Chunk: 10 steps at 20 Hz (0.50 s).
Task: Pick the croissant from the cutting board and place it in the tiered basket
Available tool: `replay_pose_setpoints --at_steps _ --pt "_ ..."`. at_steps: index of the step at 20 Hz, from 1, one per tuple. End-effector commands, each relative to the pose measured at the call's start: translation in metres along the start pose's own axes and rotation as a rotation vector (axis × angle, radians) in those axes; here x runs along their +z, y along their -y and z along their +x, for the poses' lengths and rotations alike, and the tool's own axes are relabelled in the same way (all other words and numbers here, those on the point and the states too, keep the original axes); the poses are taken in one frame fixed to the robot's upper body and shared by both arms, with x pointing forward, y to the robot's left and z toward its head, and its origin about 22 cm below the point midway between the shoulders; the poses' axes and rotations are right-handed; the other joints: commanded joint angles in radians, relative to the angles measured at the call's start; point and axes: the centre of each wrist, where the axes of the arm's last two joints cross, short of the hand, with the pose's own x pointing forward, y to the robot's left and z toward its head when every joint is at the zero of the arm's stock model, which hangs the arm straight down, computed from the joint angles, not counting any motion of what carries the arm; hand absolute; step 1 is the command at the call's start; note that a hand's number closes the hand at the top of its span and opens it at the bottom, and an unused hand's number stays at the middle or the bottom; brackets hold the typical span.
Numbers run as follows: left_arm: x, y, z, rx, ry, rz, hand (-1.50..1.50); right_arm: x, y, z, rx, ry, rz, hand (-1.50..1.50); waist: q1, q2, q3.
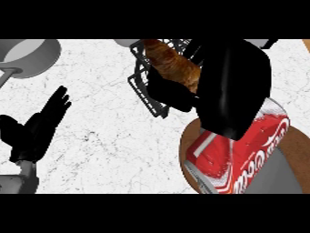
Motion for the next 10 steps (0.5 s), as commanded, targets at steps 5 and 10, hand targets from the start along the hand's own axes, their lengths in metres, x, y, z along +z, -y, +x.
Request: replay_pose_setpoints --at_steps 5,10 --pt "0.003 -0.002 -0.003 0.016 -0.003 -0.017 0.0 -0.04 -0.023 0.031 0.007 -0.209 0.083 1.5 -0.004 -0.001 0.0" --pt "0.001 -0.01 0.005 0.004 -0.004 0.004 0.0 -0.053 -0.055 0.029 0.013 -0.242 0.081 1.5 -0.004 0.0 0.001"
